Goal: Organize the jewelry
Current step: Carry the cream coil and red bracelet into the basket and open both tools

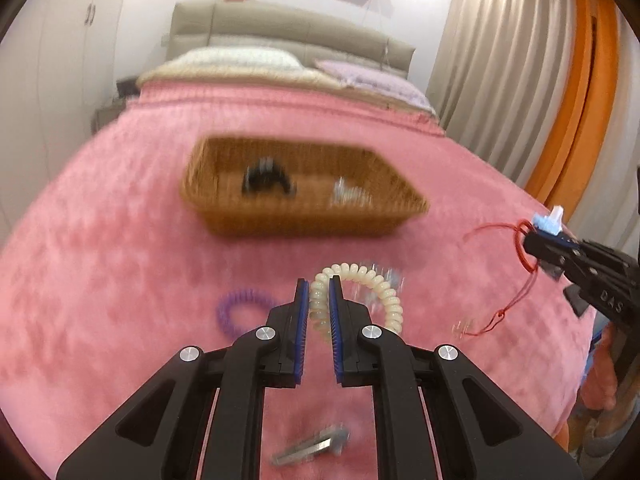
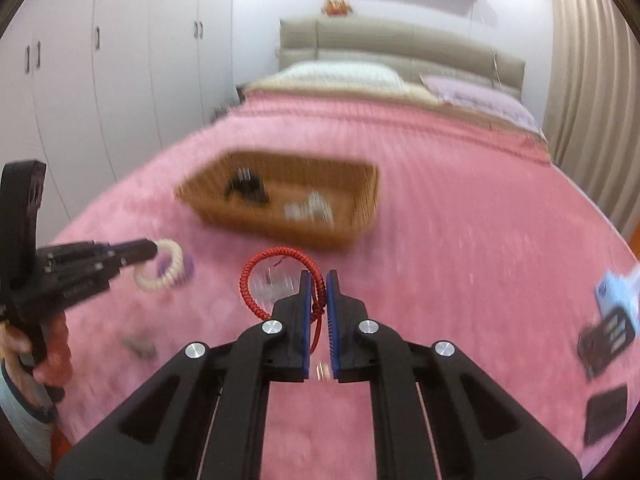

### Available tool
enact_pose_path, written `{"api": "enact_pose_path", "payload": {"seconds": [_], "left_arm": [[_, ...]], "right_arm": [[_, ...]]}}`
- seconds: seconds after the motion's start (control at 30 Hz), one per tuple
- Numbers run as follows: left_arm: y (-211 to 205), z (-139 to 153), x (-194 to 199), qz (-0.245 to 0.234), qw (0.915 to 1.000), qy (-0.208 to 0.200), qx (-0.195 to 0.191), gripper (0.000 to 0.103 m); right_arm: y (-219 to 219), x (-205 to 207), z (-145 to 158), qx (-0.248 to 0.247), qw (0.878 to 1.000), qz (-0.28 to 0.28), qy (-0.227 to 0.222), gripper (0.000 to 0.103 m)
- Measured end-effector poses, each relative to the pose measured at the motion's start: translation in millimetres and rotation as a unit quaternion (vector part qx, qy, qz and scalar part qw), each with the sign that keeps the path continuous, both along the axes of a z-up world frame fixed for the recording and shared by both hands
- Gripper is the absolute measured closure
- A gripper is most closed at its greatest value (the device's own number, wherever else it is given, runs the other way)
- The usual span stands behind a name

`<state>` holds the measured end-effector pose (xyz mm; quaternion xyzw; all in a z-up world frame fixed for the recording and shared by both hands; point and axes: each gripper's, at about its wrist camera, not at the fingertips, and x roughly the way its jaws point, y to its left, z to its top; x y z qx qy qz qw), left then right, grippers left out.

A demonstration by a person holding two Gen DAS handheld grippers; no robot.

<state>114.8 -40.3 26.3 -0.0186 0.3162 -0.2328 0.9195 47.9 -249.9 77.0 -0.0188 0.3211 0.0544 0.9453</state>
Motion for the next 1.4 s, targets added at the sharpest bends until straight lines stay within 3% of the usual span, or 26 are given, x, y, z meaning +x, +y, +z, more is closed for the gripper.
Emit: {"api": "enact_pose_path", "payload": {"seconds": [0.17,0.33,0.5,0.73,0.93,1.1,1.13,1.17,1.2,1.27,1.4], "left_arm": [[-13.0,51.4,24.3,0.002,0.9980,-0.061,0.017,0.094],[-24.1,71.2,69.8,0.011,0.9963,-0.084,0.008,0.094],[-34.7,60.1,122.9,0.024,0.9963,-0.083,0.004,0.094],[-40.9,18.2,170.8,0.039,0.9983,-0.037,0.022,0.094],[-33.1,-9.5,186.2,0.036,0.9992,0.011,0.015,0.094],[-32.9,-14.6,186.6,0.033,0.9990,0.024,0.021,0.094],[-32.9,-13.5,186.0,0.032,0.9990,0.025,0.020,0.089],[-31.9,-12.1,183.4,0.032,0.9989,0.027,0.020,0.075],[-30.2,-9.2,178.6,0.033,0.9990,0.025,0.018,0.069],[-27.4,-1.6,168.3,0.031,0.9993,0.018,0.014,0.064],[-15.9,15.6,133.4,0.015,0.9999,0.007,0.000,0.061]], "right_arm": [[7.4,41.7,40.7,0.007,0.999,0.010,-0.045,0.097],[9.5,104.8,54.5,0.036,0.997,0.006,-0.062,0.097],[11.9,162.4,37.7,0.061,0.997,0.001,-0.054,0.097],[5.2,222.0,-22.5,0.078,0.997,-0.023,0.016,0.097],[5.9,239.9,-64.2,0.076,0.993,-0.034,0.087,0.097],[4.7,241.1,-75.5,0.084,0.989,-0.033,0.117,0.097],[4.3,240.2,-76.3,0.087,0.988,-0.033,0.124,0.096],[1.5,238.6,-76.3,0.091,0.987,-0.034,0.128,0.091],[-0.1,236.1,-75.2,0.098,0.986,-0.033,0.132,0.087],[-3.6,227.1,-70.0,0.109,0.985,-0.028,0.128,0.064],[-2.0,193.8,-50.7,0.106,0.989,-0.012,0.107,0.064]]}}
